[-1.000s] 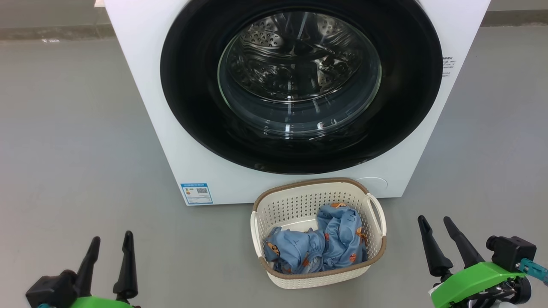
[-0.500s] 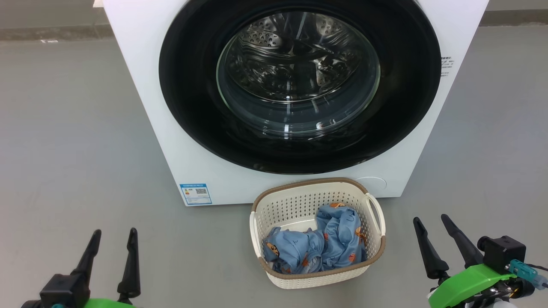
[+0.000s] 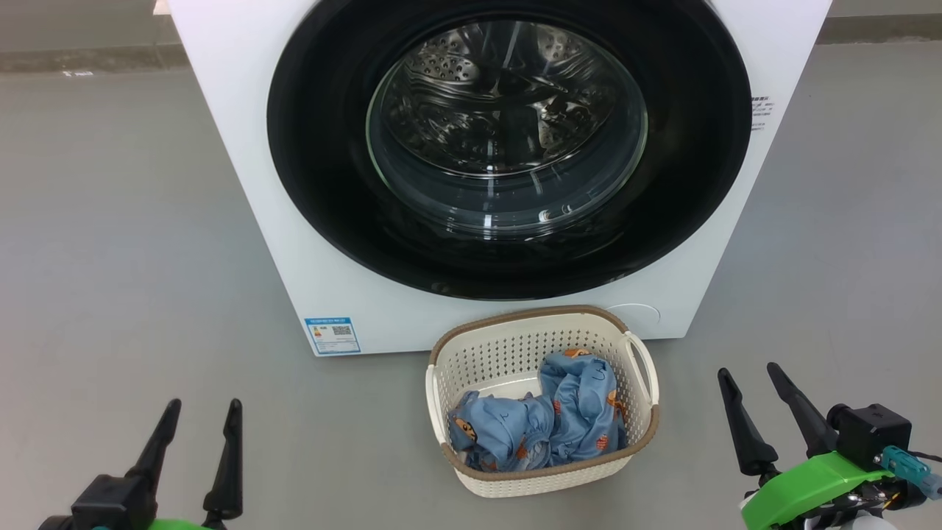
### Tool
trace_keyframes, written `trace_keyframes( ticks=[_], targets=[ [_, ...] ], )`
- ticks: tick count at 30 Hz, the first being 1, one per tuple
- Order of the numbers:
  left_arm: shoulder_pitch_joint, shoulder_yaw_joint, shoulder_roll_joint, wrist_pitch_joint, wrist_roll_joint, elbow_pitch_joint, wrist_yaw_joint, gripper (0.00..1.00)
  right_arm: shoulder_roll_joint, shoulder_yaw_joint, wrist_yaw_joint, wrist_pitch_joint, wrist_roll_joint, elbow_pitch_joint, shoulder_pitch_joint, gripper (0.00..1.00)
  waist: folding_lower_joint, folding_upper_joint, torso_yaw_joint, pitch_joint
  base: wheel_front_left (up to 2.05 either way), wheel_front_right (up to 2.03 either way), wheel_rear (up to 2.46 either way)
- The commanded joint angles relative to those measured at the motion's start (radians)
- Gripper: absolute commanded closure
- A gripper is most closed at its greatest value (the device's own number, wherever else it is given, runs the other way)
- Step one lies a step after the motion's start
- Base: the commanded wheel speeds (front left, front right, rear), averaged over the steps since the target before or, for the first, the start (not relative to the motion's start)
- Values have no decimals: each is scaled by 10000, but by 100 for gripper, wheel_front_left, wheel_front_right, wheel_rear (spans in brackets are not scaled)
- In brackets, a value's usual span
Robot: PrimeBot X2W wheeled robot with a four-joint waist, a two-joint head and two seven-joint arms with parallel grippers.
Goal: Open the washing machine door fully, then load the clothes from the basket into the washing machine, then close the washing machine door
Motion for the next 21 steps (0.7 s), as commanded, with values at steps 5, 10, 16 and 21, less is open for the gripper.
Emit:
trace_keyframes(
  ticks=[5,10,16,21],
  targets=[
    [-227,369,260,-105,-109,-94,-16,0,-53,108,16,-124,-170,-280,-152,0,0,0,-10,-15,0,0,0],
    [-238,385,277,-105,41,-15,-16,0,-30,72,16,-124,-189,-286,-132,0,0,0,-7,-28,0,0,0],
    [-236,473,215,-105,445,40,-14,0,-27,27,16,-124,-197,-309,-101,0,0,0,-4,-37,23,23,-45],
    [-242,492,166,-105,518,94,-14,0,-35,47,16,-124,-174,-304,-102,0,0,0,-33,-20,72,72,-144]
  ],
)
